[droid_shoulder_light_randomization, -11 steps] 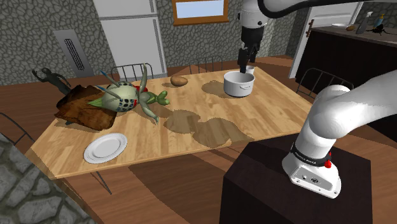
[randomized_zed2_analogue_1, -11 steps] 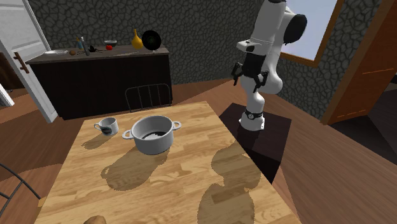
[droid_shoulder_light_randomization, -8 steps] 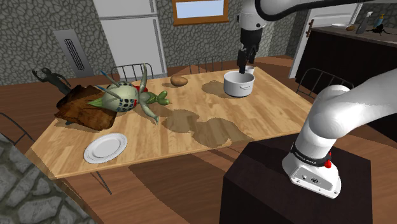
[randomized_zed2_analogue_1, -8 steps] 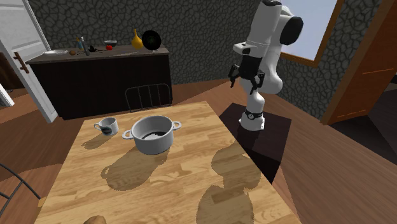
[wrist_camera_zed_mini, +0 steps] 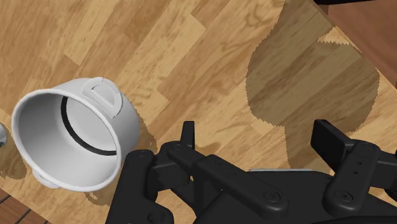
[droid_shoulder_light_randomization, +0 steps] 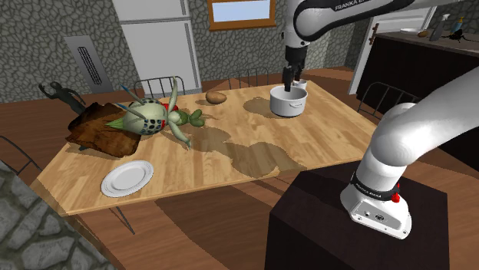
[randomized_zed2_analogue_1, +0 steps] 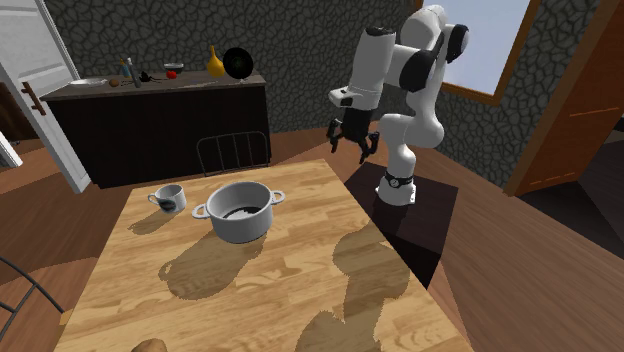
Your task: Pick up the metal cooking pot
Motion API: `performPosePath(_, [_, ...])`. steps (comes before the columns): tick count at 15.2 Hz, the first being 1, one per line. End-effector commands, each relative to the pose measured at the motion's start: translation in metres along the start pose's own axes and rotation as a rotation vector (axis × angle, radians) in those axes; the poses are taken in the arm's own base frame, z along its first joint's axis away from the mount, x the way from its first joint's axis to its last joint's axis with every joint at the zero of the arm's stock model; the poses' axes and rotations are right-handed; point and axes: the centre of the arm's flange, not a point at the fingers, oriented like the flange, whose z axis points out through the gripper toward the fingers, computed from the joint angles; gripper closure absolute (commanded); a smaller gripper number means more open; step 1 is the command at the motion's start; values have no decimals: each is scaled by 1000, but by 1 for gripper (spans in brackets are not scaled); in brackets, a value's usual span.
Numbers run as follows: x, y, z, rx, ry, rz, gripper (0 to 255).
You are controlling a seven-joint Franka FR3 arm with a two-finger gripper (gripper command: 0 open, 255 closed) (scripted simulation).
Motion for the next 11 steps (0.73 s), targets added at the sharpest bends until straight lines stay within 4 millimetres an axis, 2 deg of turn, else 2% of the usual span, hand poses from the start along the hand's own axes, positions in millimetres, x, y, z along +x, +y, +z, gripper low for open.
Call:
performPosePath(1, [11, 17, 16, 2, -1, -3, 0])
performPosePath(11, [71, 105, 97, 17, -9, -16, 0])
